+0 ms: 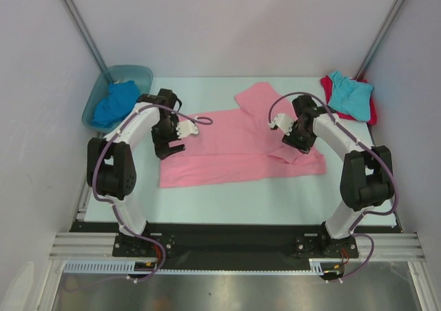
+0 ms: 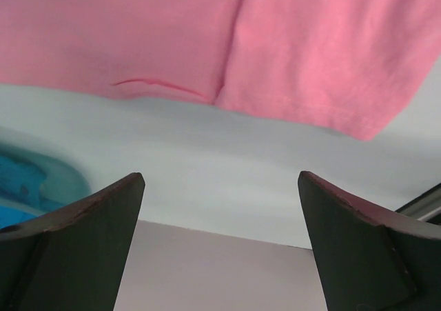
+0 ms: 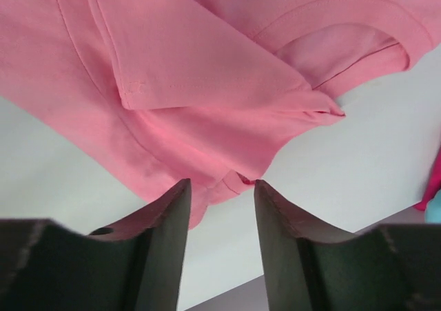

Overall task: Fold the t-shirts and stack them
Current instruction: Fold the tshirt

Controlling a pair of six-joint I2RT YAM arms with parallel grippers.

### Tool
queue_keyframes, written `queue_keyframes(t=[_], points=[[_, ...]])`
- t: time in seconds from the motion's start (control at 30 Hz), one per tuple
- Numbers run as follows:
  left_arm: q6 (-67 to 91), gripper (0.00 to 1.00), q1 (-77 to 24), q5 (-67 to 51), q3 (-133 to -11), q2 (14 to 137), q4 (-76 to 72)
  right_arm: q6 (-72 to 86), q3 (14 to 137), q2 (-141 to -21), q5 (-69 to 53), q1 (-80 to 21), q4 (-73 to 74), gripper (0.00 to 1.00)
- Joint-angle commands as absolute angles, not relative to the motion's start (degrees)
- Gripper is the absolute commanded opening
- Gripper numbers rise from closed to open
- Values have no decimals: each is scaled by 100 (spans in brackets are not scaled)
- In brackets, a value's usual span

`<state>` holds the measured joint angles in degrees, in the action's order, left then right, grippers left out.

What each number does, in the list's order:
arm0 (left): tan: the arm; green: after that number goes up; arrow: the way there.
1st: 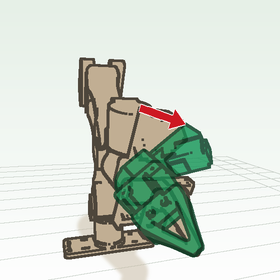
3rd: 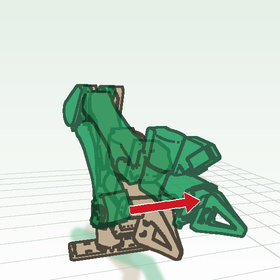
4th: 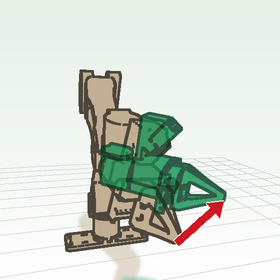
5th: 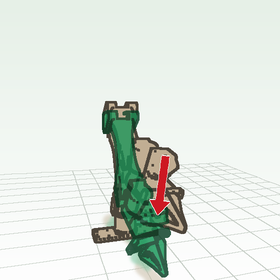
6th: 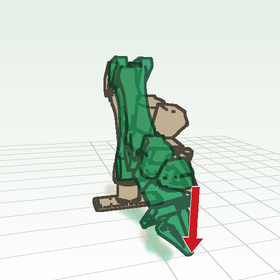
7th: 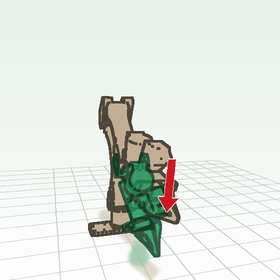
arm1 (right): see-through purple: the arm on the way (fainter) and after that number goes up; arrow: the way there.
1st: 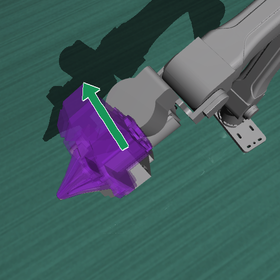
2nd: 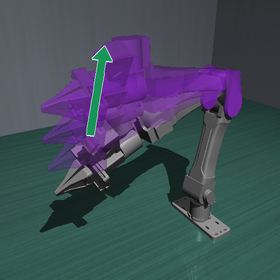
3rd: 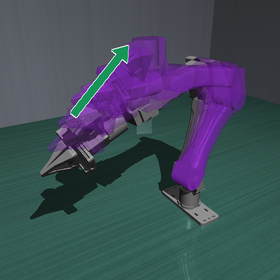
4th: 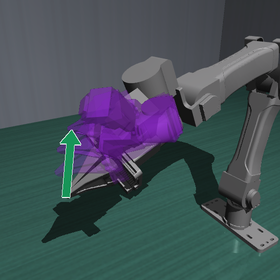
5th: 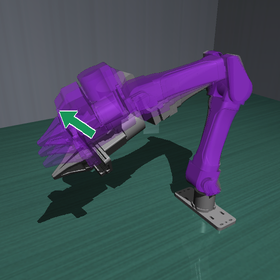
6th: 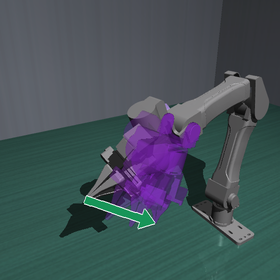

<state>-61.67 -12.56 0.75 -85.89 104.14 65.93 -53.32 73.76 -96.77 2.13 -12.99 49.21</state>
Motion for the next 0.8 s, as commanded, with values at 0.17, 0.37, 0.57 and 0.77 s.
queue_keyframes(t=[0.17,0.37,0.57,0.77], points=[[-6363,98,-1371,-615,-8008,10037,7207,-5387,6944,-9483,412,-1222,5141,40],[-6364,44,-1380,-510,-7866,10353,7190,-5414,6811,-9483,501,-1160,5177,36],[-6311,1,-1389,-527,-7980,10661,7189,-5432,6899,-9448,571,-1099,5360,35],[-6407,0,-1485,-659,-8095,10644,7233,-5449,6935,-9360,563,-1072,5563,14]])
